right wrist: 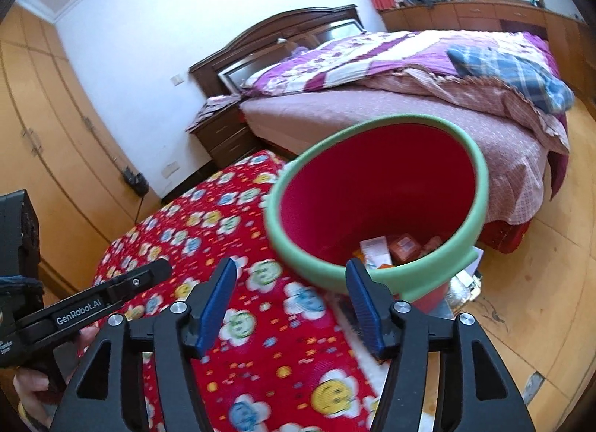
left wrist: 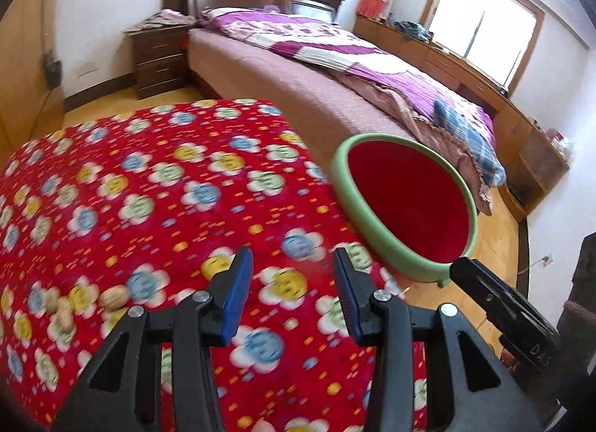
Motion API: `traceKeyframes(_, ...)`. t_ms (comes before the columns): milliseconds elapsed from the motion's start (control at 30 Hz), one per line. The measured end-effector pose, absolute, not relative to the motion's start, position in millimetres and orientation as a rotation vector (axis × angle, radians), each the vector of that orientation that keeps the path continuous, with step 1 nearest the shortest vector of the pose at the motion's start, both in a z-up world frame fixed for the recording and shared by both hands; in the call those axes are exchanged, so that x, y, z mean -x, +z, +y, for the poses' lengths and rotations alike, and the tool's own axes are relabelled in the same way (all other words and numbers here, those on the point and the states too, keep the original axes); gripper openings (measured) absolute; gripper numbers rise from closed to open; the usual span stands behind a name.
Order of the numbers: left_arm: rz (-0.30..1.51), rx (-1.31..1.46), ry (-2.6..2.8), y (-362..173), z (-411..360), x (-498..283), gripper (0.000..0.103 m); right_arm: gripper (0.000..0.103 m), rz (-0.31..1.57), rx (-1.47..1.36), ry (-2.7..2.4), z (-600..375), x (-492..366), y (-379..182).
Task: Collect trash
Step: 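Move both tools back over the bedspread near the peanut shells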
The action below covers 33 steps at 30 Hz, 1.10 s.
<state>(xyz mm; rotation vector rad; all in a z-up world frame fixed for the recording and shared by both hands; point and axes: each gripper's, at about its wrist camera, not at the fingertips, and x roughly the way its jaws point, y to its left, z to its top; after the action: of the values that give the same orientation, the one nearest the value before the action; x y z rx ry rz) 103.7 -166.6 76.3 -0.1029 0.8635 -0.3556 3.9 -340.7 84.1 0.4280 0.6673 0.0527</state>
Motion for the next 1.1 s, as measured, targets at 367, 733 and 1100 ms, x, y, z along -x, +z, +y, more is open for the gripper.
traceKeyframes(367, 0.817, 0.136, -0.209, 85.1, -107.2, -65.8, 0.044, 0.074, 0.640, -0.324, 0.123, -285.9, 13.3, 99.5)
traceKeyframes(733, 0.765, 0.123, -0.087, 84.3, -71.1, -28.8, 0.044, 0.074, 0.618, -0.240, 0.157, -247.9, 31.1, 97.0)
traceKeyframes(1100, 0.732, 0.120, 0.004, 76.7, -49.2, -9.8, 0.044, 0.074, 0.598, -0.203, 0.145, -233.2, 43.0, 89.4)
